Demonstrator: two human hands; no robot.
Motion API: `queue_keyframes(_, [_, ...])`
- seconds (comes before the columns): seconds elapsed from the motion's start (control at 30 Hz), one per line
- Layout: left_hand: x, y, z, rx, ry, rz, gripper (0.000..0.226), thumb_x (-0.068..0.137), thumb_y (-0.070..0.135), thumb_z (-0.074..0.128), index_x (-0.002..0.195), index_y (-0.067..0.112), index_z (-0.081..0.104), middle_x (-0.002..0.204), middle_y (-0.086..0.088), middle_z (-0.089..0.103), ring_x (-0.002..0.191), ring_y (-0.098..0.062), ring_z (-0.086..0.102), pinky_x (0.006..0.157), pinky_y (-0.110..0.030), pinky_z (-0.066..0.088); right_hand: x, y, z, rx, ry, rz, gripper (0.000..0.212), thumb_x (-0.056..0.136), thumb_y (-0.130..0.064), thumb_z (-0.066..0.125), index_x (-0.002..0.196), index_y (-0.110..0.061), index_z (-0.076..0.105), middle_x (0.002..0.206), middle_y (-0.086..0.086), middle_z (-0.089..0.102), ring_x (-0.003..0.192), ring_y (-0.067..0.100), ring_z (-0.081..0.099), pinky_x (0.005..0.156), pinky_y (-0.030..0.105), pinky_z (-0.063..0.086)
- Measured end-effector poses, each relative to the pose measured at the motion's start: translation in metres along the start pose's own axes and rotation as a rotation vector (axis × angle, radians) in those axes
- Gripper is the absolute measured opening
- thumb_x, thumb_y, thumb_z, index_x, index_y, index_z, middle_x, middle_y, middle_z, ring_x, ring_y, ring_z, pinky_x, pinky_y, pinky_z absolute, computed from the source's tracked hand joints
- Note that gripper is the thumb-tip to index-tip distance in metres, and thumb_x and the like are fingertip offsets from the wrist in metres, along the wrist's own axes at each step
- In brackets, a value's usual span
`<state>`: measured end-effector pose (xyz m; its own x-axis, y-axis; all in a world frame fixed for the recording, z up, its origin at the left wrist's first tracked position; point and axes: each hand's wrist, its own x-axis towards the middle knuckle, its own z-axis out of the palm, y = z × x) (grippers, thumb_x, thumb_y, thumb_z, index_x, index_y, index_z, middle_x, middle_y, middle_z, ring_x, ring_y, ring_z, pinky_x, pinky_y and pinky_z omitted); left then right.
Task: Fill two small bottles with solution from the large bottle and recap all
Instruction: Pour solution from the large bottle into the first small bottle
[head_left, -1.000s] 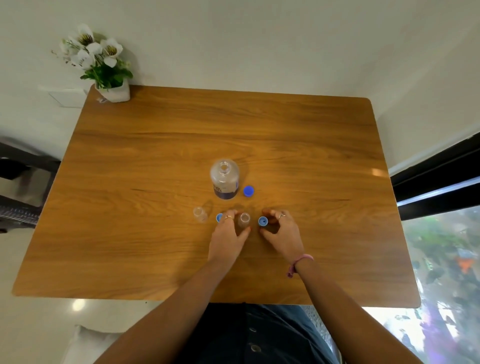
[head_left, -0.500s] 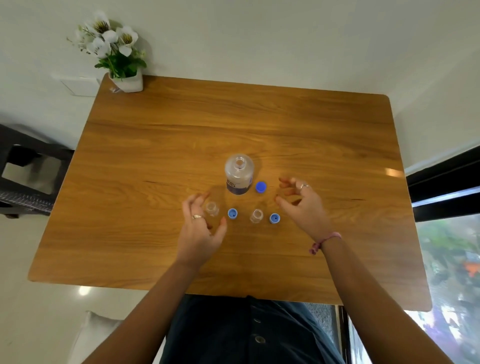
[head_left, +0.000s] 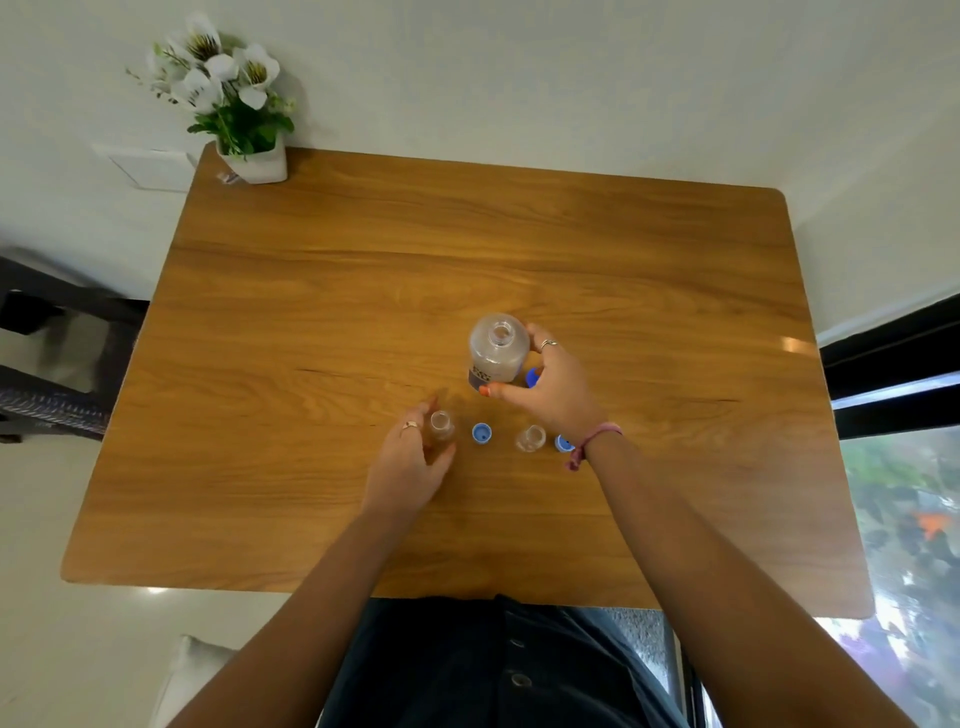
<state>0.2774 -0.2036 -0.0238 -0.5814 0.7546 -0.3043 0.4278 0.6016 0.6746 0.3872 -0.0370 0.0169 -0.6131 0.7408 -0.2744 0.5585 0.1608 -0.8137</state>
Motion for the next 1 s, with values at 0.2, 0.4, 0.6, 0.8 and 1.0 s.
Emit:
queue_keyframes(0.2, [0.004, -0.001, -0.006, 0.024, 0.033, 0.009, 0.045, 0.086, 0.031, 0.068, 0.126, 0.015, 0.055, 0.121, -0.001, 0.059, 0.115, -0.015, 0.046, 0.091, -0.021, 0.035, -0.001, -0.001, 0.006, 0.068, 0.036, 0.027, 0.080, 0.057, -0.048, 0.082, 0.125, -0.021, 0.048, 0.123, -0.006, 0.058, 0.115, 0.011, 0.053, 0.093, 0.029, 0.046])
queue_keyframes(0.4, [0.013, 0.019, -0.035, -0.211, 0.098, 0.088, 0.043, 0.076, 0.028, 0.078, 0.114, 0.011, 0.065, 0.108, 0.003, 0.061, 0.105, -0.017, 0.059, 0.092, -0.033, 0.049, -0.003, -0.015, 0.006, 0.211, 0.104, 0.067, 0.075, 0.056, -0.030, 0.088, 0.120, -0.019, 0.049, 0.118, -0.005, 0.061, 0.108, 0.005, 0.059, 0.092, 0.022, 0.049])
queue_keyframes(0.6, [0.025, 0.085, -0.085, -0.555, 0.131, 0.173, 0.040, 0.072, 0.013, 0.081, 0.097, 0.038, 0.063, 0.102, 0.012, 0.061, 0.091, 0.006, 0.060, 0.084, -0.017, 0.051, -0.001, -0.051, -0.029, 0.350, 0.223, 0.019, 0.071, 0.057, -0.017, 0.089, 0.114, -0.017, 0.046, 0.112, -0.003, 0.063, 0.103, 0.008, 0.062, 0.086, 0.027, 0.053])
queue_keyframes(0.8, [0.036, 0.153, -0.121, -0.696, 0.174, 0.233, 0.033, 0.068, 0.011, 0.082, 0.097, 0.018, 0.068, 0.095, 0.005, 0.070, 0.084, 0.004, 0.065, 0.072, -0.014, 0.053, 0.001, -0.105, -0.098, 0.229, 0.324, -0.164, 0.072, 0.056, -0.028, 0.087, 0.117, -0.024, 0.049, 0.115, -0.006, 0.061, 0.105, 0.011, 0.060, 0.084, 0.027, 0.054])
queue_keyframes(1.0, [0.039, 0.218, -0.152, -0.749, 0.211, 0.340, 0.043, 0.069, 0.018, 0.083, 0.109, 0.012, 0.070, 0.099, 0.003, 0.074, 0.092, -0.003, 0.069, 0.074, -0.013, 0.053, -0.004, -0.157, -0.160, 0.095, 0.347, -0.315, 0.075, 0.057, -0.025, 0.087, 0.122, -0.022, 0.050, 0.113, -0.008, 0.061, 0.103, 0.009, 0.060, 0.084, 0.023, 0.054])
